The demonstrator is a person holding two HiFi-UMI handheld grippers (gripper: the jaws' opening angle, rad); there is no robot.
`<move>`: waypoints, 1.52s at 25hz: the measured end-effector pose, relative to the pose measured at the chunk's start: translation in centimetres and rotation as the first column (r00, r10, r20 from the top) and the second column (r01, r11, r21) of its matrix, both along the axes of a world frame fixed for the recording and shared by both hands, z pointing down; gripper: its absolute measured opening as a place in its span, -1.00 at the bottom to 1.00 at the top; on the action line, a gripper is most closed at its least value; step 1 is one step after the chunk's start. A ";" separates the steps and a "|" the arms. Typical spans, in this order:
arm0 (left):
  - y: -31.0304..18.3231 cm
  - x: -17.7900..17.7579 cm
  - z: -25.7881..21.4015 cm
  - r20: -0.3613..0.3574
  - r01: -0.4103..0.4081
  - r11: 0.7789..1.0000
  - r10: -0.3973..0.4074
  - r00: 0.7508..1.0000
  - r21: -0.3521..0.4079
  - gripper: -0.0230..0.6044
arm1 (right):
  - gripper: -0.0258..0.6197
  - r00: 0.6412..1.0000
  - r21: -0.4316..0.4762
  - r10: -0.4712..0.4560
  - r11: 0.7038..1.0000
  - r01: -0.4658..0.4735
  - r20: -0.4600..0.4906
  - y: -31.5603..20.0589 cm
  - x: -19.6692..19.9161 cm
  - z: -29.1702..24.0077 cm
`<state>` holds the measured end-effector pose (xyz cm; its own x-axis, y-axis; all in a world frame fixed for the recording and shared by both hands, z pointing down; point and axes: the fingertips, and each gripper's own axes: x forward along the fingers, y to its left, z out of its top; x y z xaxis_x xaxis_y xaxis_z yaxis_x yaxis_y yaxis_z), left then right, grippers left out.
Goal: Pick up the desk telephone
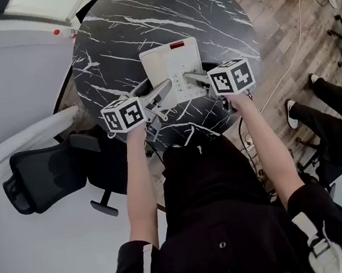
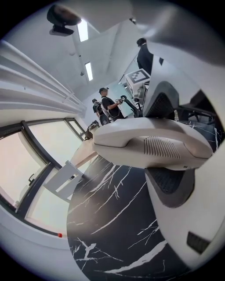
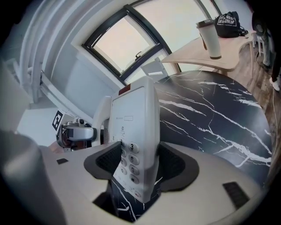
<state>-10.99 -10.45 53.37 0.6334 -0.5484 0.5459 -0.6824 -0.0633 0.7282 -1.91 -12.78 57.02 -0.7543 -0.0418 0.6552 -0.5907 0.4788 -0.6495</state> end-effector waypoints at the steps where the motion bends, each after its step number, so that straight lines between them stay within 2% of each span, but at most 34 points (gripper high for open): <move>1: -0.1 -0.1 -0.5 0.001 0.009 1.000 -0.009 1.000 0.009 0.25 | -0.02 1.000 0.011 -0.004 1.000 0.004 0.004 -0.2 -0.2 -0.5; 9: -1.9 -1.7 -4.7 0.017 0.063 0.992 -0.066 0.998 0.108 0.24 | -0.03 0.999 0.116 -0.027 0.993 0.024 0.025 -2.7 -1.7 -5.0; 17: -3.8 -2.9 -10.9 0.080 0.066 0.964 -0.089 0.993 0.257 0.22 | -0.03 0.996 0.249 -0.037 0.968 0.016 0.079 -5.1 -3.1 -11.0; 29: -6.5 -4.5 -20.4 0.133 0.053 0.890 -0.126 0.983 0.452 0.21 | -0.03 0.987 0.456 -0.057 0.890 -0.017 0.149 -8.4 -4.8 -20.7; 38: -6.6 -4.4 -26.0 0.156 0.032 0.828 -0.144 0.977 0.560 0.21 | -0.04 0.979 0.584 -0.087 0.811 -0.039 0.187 -8.9 -4.8 -26.8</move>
